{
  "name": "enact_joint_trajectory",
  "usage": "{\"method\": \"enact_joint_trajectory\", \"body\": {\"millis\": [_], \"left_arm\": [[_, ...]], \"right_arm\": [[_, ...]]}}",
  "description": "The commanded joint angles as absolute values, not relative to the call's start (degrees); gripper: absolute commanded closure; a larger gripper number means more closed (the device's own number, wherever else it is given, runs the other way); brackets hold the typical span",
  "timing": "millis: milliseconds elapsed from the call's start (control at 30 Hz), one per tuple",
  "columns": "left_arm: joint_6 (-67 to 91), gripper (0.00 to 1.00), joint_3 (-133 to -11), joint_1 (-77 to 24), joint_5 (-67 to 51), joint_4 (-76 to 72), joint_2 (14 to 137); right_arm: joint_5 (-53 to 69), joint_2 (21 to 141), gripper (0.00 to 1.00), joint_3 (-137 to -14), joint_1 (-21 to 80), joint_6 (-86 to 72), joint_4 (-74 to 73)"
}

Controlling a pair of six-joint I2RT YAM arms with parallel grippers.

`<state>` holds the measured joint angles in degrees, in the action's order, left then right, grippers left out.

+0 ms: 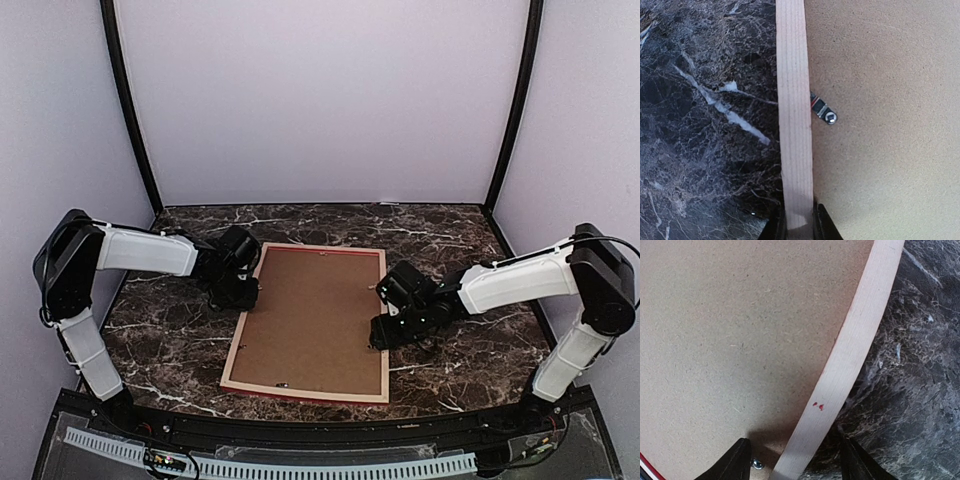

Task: Put the photo into the frame
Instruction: Rotate the photo frame at the center of the board, then press the fastener onto the backboard.

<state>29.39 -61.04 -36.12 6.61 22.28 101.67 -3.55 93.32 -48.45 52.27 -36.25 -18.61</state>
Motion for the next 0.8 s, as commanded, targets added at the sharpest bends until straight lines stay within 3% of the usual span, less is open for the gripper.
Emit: {"method": "enact_joint_trajectory", "body": {"millis": [0, 767], "left_arm": [[29.73, 0.99, -59.48, -36.25, 6.96, 24.02, 100.08], [29.36, 0.99, -59.33, -36.23, 6.87, 24.13, 100.9]], "right_arm": [[-5.26, 95.67, 0.39, -48.28, 54.04, -35.46, -26.58], [-0.3, 94.23, 0.35, -49.24, 54.2, -26.99, -28.65]]}}
